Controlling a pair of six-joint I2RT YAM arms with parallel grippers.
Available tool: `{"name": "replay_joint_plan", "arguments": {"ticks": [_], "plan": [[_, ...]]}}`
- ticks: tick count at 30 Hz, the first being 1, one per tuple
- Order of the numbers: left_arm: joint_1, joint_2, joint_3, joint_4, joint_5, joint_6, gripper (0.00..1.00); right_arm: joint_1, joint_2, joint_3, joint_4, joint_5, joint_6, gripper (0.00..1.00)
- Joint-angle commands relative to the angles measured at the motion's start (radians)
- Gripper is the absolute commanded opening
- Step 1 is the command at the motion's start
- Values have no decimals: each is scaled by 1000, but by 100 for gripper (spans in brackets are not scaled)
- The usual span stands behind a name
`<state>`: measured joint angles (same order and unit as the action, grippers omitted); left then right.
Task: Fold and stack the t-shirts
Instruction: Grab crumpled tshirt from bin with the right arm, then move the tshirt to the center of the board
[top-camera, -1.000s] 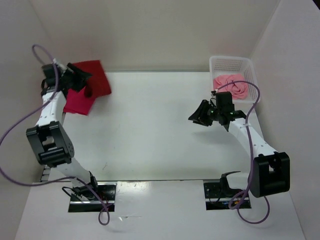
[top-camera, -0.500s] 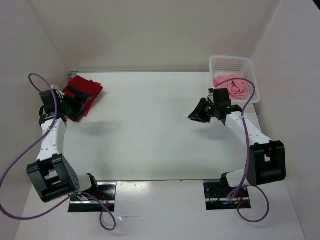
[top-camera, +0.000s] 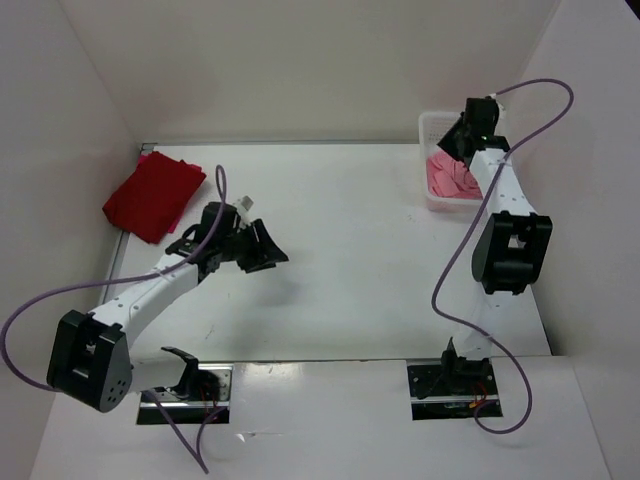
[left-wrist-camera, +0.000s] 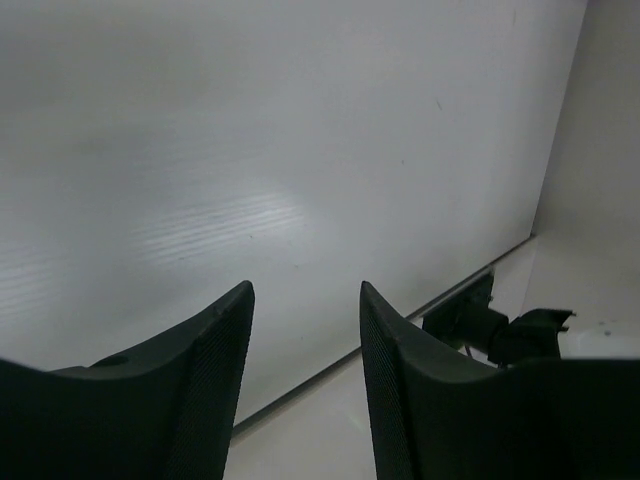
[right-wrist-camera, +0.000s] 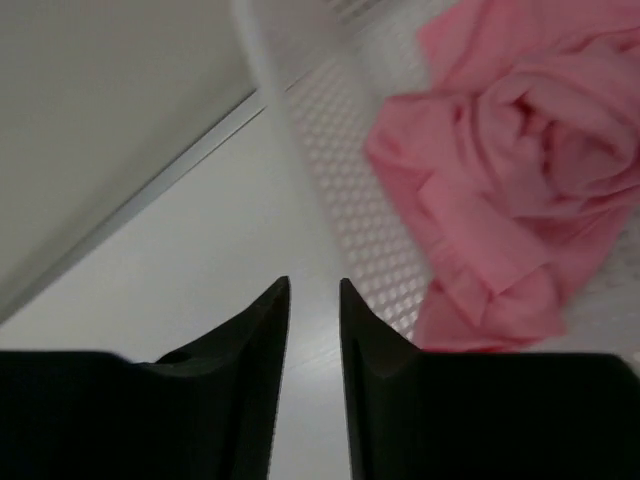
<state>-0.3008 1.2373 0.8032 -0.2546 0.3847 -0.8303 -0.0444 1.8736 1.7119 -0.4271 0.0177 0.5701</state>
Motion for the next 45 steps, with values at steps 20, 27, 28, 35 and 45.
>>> {"name": "replay_joint_plan", "arguments": {"ticks": [20, 27, 28, 35, 45], "plan": [[-155, 261, 140, 60, 34, 23, 65, -94, 657, 782, -354, 303, -144, 23], [-143, 243, 174, 31, 22, 23, 65, -103, 638, 913, -412, 200, -107, 0], [-143, 234, 183, 31, 22, 23, 65, -103, 612, 898, -403, 200, -107, 0], [-65, 225, 289, 20, 42, 33, 65, -81, 86, 467, -149, -62, -79, 0], [113, 255, 315, 58, 134, -33, 69, 204, -283, 509, -13, -534, 49, 0]]}}
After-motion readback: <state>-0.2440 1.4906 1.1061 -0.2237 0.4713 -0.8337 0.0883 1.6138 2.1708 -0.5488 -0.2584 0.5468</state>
